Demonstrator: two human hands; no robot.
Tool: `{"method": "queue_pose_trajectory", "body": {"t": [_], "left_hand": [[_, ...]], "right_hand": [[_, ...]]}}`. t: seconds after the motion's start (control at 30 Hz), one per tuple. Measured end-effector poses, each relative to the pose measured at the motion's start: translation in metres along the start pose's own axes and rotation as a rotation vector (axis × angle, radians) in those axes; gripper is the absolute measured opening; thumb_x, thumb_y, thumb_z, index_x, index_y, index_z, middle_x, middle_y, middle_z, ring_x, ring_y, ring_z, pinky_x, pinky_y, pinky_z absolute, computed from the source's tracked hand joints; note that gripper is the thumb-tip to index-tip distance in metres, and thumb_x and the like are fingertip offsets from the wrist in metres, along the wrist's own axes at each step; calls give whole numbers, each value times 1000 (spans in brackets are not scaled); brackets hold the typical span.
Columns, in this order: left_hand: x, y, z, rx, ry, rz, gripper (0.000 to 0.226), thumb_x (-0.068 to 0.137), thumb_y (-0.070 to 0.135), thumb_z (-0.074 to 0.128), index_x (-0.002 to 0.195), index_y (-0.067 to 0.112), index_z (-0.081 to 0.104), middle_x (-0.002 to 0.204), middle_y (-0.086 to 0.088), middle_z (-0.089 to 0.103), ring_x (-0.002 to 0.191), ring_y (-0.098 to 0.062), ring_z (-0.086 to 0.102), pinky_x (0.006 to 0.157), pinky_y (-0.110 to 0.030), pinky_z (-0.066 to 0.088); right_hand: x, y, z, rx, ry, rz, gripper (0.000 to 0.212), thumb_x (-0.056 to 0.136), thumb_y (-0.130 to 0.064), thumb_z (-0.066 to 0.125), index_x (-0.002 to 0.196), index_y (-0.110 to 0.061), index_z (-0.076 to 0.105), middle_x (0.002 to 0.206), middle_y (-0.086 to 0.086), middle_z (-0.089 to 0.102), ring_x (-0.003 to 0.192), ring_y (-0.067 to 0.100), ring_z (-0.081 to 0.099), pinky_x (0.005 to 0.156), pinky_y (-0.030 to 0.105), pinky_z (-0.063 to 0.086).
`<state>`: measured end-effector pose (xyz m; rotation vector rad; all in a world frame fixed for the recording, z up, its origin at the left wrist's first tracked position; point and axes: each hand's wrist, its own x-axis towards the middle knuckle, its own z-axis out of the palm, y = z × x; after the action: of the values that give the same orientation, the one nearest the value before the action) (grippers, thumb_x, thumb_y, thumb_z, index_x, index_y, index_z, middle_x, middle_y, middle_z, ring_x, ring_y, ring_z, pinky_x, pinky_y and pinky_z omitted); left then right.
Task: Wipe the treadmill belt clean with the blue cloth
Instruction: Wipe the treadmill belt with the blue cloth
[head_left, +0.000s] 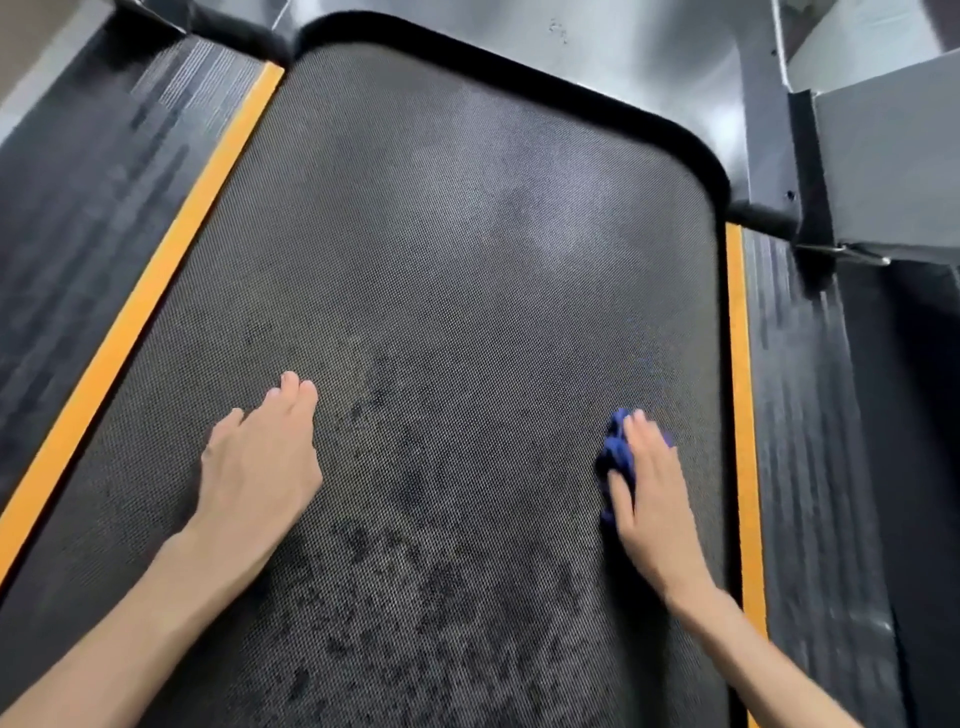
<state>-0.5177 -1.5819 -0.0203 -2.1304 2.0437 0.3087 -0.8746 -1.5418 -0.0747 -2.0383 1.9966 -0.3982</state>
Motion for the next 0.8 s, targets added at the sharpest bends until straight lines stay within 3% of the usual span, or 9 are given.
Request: {"method": "queue_pose_trajectory", "body": {"t": [0.1,0.17,0.33,0.47,0.6,0.73,0.8], "left_hand": [[2,0,8,27,37,60,53,61,-3,71,112,-4,58,120,-23,59,80,-38,65,70,-46,52],[4,4,9,51,46,74,54,50,-7,74,101,-11,60,106,-30,62,65,-40,63,56,-43,52],[4,10,14,101,31,91,58,49,-8,70,104,-19,54,107,-40,56,71,-44,61,59,-47,51],[-1,10,12,101,-21,105,72,41,-8,75,107,-20,50,109,-42,53,74,-46,60,61,-48,50],[-2,8,7,80,-16,105,74,36,-8,79,105,-20,53,108,-40,56,69,-44,63,56,-44,51],[-1,4,12,55,7,114,68,43,-11,75,108,-18,54,110,-38,56,74,-45,65,52,-46,51],[-1,0,14,44,15,125,65,47,-12,72,110,-16,55,114,-35,57,85,-44,66,52,-47,52]], "right_hand": [[-27,5,-1,16,-73,-106,54,92,-25,37,143,-12,32,151,1,29,142,15,21,118,35,9],[-5,17,-6,18,-107,-155,52,92,-23,37,143,-14,31,150,3,30,141,15,22,118,35,8],[119,59,-28,81,29,150,53,88,-21,39,138,-2,40,145,18,36,139,33,26,115,49,14],[137,46,-20,88,118,279,56,85,-24,40,135,1,42,143,19,40,137,33,31,113,40,14],[45,-9,-4,39,8,-53,58,86,-30,44,141,-11,38,149,6,34,140,20,25,117,37,10],[-48,-46,7,-105,-314,-643,57,91,-34,50,143,-17,36,152,-1,29,142,14,21,117,37,14],[-38,-36,-1,-113,-356,-848,47,95,-33,47,139,-20,42,147,-5,39,138,10,30,115,32,19]]}}
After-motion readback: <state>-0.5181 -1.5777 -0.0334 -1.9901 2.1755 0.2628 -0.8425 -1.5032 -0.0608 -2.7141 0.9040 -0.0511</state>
